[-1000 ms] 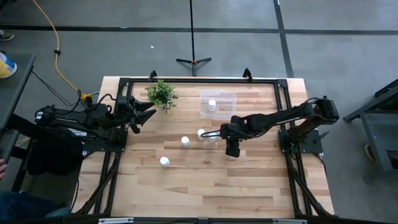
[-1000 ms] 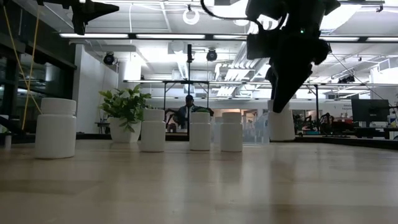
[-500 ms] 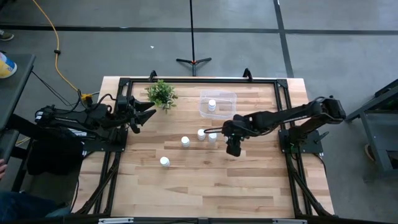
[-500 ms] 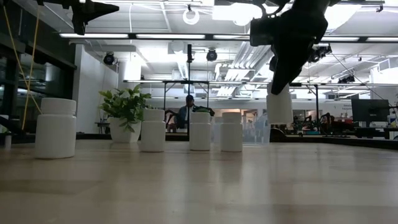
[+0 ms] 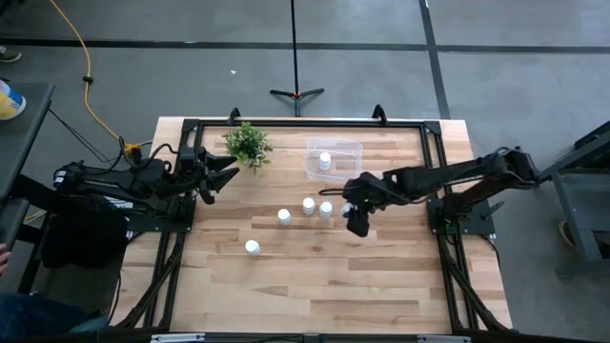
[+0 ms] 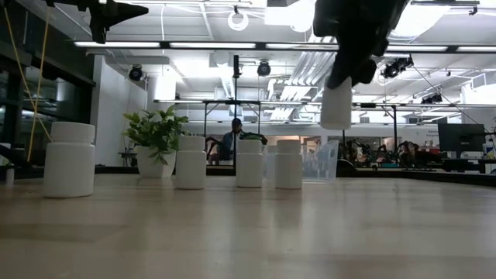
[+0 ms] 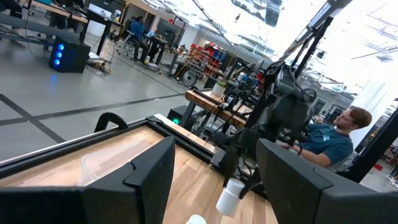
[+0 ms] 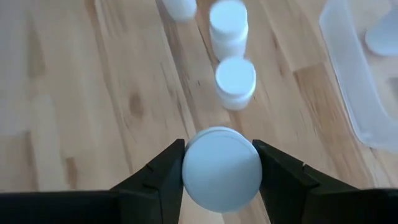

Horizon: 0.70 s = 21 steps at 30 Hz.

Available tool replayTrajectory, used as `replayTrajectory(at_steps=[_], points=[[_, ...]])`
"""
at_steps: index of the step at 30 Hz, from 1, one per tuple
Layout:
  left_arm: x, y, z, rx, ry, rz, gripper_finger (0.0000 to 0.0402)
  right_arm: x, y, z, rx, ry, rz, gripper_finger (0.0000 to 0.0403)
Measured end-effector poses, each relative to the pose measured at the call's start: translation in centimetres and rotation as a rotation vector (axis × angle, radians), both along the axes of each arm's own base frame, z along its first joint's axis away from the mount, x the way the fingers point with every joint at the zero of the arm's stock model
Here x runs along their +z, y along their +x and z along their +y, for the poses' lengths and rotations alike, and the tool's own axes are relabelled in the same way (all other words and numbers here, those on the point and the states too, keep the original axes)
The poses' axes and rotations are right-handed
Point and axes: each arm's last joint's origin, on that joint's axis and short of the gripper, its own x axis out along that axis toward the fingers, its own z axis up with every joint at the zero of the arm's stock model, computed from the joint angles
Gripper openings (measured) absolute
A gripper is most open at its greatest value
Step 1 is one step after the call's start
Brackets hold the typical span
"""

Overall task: Pick and place pill bottles into a basket
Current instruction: Put the white pill bottle into the transparent container

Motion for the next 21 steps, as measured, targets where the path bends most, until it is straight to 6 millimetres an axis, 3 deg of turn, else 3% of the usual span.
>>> replayTrajectory(at_steps=[9,21], points=[[0.0,0.0,0.0,0.000,0.000,0.000,0.0260,3.4,-0.1,-1.1,-0.021,0.094,-0.256,0.0165],[0.0,0.0,0.0,0.000,0.000,0.000,0.0260,7.4,0.4,-3.3,0.109,0.302,-0.622,0.0165]])
